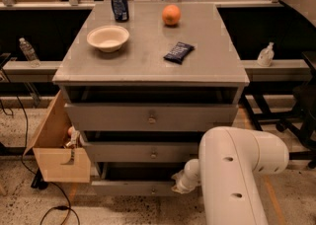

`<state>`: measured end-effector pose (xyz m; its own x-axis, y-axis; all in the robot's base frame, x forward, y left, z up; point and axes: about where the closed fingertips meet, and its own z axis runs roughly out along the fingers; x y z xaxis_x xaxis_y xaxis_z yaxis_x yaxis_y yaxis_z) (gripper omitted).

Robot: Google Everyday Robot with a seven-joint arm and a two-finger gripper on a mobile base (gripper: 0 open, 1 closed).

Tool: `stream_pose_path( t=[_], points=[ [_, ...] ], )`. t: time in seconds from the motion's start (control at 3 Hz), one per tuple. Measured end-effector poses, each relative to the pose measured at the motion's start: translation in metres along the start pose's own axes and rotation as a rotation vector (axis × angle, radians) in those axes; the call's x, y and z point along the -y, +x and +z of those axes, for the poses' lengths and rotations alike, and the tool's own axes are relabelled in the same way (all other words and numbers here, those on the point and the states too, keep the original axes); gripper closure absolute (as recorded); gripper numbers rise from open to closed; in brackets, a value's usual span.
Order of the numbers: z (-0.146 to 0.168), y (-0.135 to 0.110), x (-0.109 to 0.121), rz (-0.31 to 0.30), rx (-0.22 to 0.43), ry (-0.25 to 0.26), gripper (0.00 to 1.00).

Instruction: Open bottom drawer

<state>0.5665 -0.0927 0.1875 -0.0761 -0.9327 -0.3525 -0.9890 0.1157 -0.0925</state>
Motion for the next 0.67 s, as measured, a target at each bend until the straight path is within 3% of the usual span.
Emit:
stream_pose_path(
  t=[0.33,0.67],
  points=[
    [-0.0099,0.0044,-0.0165,0.052,0.002,0.01,1.0],
    [-0.0099,0.0044,-0.0166,0.052,0.002,0.01,1.0]
  ],
)
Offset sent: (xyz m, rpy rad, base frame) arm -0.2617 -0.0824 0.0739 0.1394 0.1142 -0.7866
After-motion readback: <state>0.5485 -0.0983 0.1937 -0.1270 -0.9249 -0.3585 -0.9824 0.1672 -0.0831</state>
